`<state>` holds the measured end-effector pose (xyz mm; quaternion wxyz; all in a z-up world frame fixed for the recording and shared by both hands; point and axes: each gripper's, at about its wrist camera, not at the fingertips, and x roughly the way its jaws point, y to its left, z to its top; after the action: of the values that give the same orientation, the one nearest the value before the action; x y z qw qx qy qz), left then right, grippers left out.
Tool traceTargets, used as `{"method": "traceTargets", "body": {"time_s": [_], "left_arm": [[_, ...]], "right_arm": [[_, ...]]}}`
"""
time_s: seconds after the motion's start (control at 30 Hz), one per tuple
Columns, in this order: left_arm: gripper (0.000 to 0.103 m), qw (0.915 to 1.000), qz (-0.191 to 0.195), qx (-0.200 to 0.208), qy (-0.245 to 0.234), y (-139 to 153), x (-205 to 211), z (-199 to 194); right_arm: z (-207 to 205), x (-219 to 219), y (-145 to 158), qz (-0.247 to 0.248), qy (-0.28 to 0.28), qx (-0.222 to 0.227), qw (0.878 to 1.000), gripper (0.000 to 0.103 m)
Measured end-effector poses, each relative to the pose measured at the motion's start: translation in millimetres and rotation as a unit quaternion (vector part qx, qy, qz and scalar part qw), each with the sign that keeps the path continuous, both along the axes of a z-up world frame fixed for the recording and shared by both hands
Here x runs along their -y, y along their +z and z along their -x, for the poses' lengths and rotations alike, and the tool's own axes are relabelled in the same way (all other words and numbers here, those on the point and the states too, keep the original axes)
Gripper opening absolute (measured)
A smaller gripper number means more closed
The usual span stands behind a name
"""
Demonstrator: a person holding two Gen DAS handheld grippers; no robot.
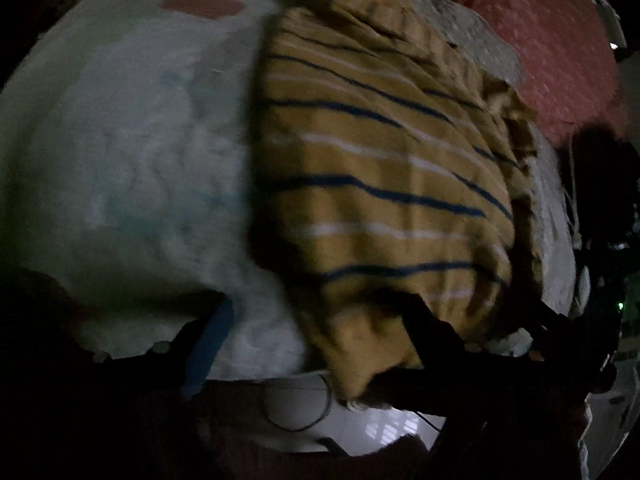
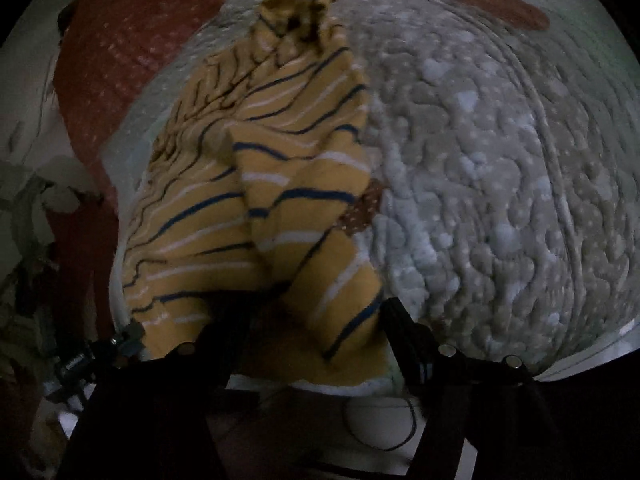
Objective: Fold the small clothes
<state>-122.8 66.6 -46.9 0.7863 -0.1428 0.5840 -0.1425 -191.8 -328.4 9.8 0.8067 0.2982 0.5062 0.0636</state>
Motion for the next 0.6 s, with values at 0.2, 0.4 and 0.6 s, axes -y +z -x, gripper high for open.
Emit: {"method": "traceTargets", "body": {"time_s": [0.2, 0.4, 0.6], "left_arm": [[0.085, 0.9975, -0.062, 0.002, -0.034, -2, 38, 9], [0.012, 0.9990, -0.029, -0.016, -0.029, 16, 29, 3], [0.012, 0.9998, -0.018, 0.002, -0.009, 45, 15, -4]], "right_arm": [[-7, -8, -12, 0.030, 0.005, -0.017, 0.999, 0.077], [-24, -14, -31, 0.066, -0.007, -0.034, 0.997, 0.080], [-27, -4, -37, 0.019, -0.012, -0.055, 0.998, 0.035]]}}
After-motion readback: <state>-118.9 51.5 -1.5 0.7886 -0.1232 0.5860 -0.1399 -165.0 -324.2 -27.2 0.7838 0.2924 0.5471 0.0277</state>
